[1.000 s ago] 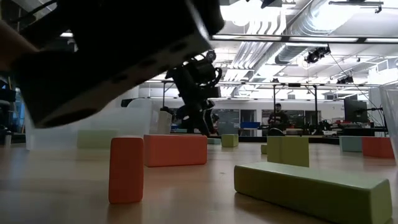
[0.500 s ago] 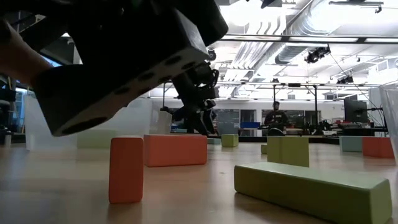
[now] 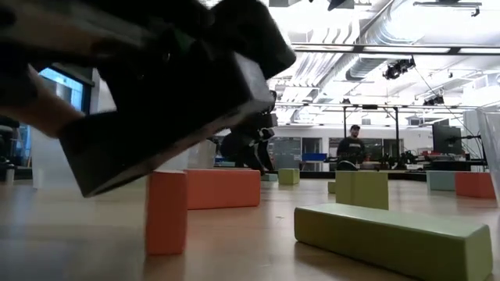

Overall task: Sort & place blocks by color
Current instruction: Put the blue block into the gray bin

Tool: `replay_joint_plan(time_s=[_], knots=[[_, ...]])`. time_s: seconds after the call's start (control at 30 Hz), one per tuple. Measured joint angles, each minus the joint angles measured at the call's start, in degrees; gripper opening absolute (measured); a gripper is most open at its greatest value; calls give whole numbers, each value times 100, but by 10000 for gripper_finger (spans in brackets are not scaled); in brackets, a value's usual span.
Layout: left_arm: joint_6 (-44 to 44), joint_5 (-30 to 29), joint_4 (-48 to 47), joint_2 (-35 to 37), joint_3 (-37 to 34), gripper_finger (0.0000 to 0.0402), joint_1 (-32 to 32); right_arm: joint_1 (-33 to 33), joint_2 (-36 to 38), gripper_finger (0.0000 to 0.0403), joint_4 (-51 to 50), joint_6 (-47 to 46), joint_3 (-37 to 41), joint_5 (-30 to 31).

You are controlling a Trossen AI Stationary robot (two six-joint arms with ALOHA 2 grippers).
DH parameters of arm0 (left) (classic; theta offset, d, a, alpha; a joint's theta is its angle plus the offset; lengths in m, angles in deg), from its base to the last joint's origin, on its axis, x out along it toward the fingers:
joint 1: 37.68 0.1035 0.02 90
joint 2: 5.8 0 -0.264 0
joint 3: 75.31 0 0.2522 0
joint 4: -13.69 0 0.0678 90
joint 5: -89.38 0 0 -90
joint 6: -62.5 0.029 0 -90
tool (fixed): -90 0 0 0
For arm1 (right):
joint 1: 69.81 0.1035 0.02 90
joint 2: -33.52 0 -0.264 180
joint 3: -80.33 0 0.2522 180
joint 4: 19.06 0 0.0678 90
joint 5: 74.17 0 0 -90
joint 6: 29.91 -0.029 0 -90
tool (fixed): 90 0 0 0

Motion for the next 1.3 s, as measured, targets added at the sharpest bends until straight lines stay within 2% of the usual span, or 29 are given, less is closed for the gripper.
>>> replay_joint_plan(time_s=[0.47,0.67,1.03,1.3], knots=[[-314,4,-226,-140,90,186,37,0,0,216,42,42,2,-29],[-559,25,-423,-149,122,143,83,0,0,216,42,42,4,-46],[-580,-109,-431,-149,135,36,-2,0,0,216,42,43,2,-47],[-871,-323,-603,-115,144,19,-11,0,0,216,42,44,2,-46]])
